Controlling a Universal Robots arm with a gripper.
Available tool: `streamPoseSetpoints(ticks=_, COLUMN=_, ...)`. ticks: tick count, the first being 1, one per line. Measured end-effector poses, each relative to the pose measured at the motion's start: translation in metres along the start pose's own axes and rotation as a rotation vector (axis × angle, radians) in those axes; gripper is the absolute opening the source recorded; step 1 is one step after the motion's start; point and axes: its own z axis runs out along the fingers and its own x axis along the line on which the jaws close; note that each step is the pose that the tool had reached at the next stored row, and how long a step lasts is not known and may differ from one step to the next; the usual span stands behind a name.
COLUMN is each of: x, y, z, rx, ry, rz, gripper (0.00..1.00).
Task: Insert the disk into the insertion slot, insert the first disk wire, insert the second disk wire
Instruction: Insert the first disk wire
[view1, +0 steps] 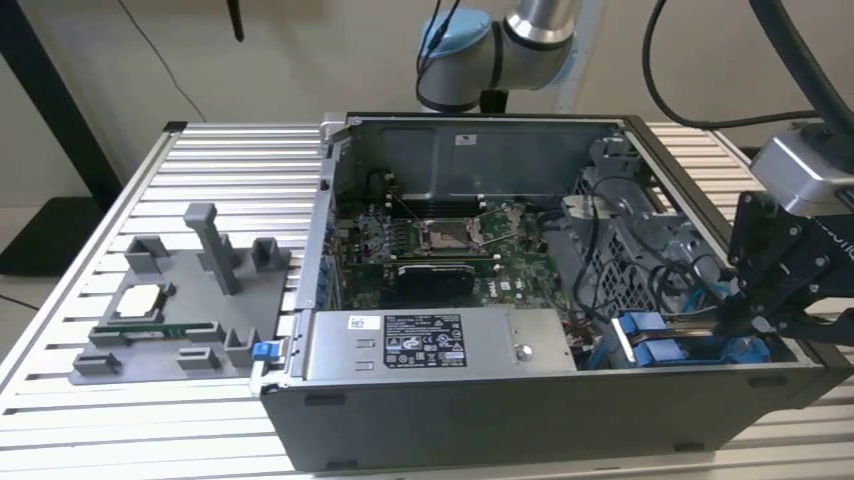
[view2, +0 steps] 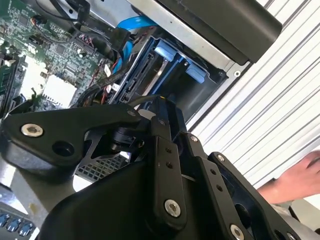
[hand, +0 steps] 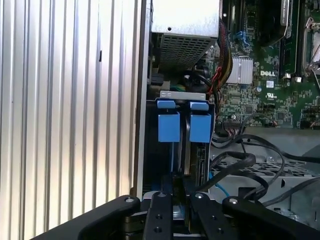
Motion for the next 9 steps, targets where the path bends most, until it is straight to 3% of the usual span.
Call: streamPoseSetpoints(ticks=9, x=-0.009, y=-0.0002, z=0.0015, rx=0.0003, ry=-0.0001, rz=0.0, gripper=0.0)
